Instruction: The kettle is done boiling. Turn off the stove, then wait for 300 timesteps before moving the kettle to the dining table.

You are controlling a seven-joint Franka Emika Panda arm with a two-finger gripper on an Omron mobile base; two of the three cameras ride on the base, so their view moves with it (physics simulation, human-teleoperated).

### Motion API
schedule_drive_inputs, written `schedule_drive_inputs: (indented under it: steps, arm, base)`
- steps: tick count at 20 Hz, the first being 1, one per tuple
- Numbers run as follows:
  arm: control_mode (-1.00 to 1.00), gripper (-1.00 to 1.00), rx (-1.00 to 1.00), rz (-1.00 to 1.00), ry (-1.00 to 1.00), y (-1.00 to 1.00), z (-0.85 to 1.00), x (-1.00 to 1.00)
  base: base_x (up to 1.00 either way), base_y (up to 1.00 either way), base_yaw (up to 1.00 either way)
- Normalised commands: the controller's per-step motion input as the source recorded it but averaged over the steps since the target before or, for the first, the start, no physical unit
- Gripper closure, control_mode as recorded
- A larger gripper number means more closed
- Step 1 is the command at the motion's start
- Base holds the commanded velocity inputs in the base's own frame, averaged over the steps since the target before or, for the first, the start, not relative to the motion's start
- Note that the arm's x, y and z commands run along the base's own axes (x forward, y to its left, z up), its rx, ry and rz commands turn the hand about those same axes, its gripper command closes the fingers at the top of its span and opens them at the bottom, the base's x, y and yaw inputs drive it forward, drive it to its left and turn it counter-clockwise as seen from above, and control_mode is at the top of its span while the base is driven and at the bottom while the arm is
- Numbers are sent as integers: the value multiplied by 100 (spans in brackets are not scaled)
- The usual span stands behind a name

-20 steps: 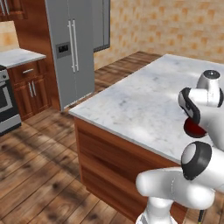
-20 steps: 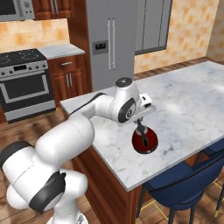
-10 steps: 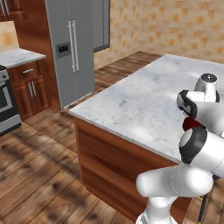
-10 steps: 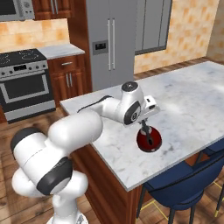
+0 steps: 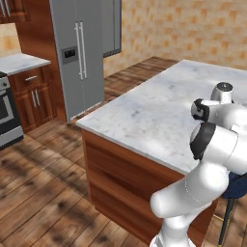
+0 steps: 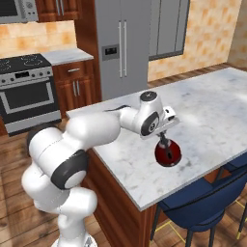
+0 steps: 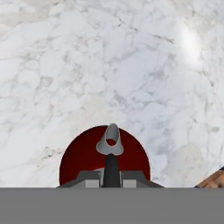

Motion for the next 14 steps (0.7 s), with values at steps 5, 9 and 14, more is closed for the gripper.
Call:
schedule_drive_inputs:
  steps: [5,9,14]
  arm:
    - [-100,100,0,3,4,-23,-14,28]
    - [-100,100,1,3,1,-24,-19,22]
    - [-100,100,1,4,0,-24,-21,20]
  base:
    - [0,0,0]
    - [0,0,0]
    - [0,0,0]
